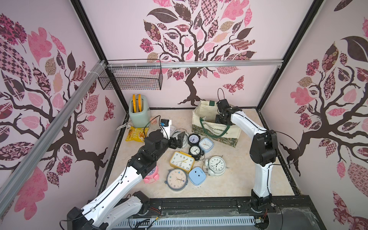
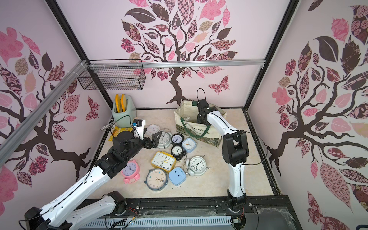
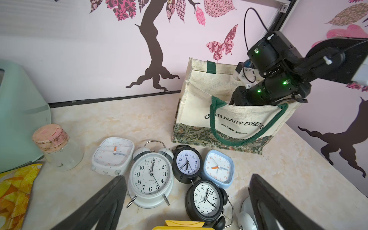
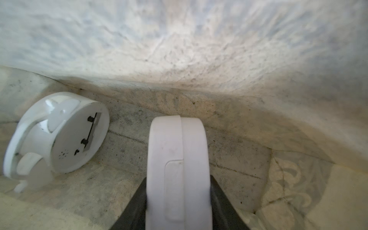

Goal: Put the alarm clock into the canvas bag
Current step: Place the alarm at the canvas bag.

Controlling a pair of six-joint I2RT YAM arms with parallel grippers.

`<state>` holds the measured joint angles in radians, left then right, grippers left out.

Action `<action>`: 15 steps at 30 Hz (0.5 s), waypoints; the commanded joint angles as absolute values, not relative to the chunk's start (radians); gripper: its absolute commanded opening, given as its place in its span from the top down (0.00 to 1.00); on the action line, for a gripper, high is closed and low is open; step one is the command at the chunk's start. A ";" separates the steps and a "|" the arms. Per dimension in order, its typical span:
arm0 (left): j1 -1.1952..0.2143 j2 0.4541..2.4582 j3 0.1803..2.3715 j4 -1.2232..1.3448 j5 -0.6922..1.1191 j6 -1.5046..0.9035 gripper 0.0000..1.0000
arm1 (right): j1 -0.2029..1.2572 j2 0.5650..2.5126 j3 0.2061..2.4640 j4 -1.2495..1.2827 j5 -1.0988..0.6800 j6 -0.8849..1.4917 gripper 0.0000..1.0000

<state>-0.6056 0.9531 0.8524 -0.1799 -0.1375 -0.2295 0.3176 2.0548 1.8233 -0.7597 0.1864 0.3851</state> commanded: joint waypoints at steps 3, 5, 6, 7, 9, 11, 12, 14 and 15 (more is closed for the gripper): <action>-0.603 0.975 0.887 -0.343 -0.224 -0.288 0.02 | 0.313 2.040 1.800 -0.718 0.132 0.400 0.52; -0.603 0.962 0.894 -0.404 -0.248 -0.311 0.02 | 0.313 2.020 1.774 -0.699 0.123 0.403 0.47; -0.604 0.953 0.896 -0.430 -0.257 -0.323 0.02 | 0.313 2.011 1.766 -0.691 0.113 0.401 0.45; -0.602 0.941 0.898 -0.461 -0.262 -0.337 0.02 | 0.313 2.002 1.760 -0.685 0.104 0.403 0.41; -0.598 0.923 0.904 -0.523 -0.272 -0.369 0.02 | 0.313 1.983 1.749 -0.672 0.088 0.405 0.38; -0.585 0.915 0.927 -0.615 -0.282 -0.417 0.02 | 0.312 1.955 1.746 -0.669 0.083 0.408 0.35; -0.576 0.916 0.941 -0.661 -0.287 -0.439 0.02 | 0.313 1.938 1.743 -0.668 0.085 0.411 0.35; -0.546 0.932 0.980 -0.783 -0.305 -0.499 0.02 | 0.312 1.894 1.729 -0.653 0.092 0.415 0.33; -0.520 0.946 1.004 -0.856 -0.308 -0.534 0.02 | 0.313 1.863 1.714 -0.643 0.099 0.418 0.30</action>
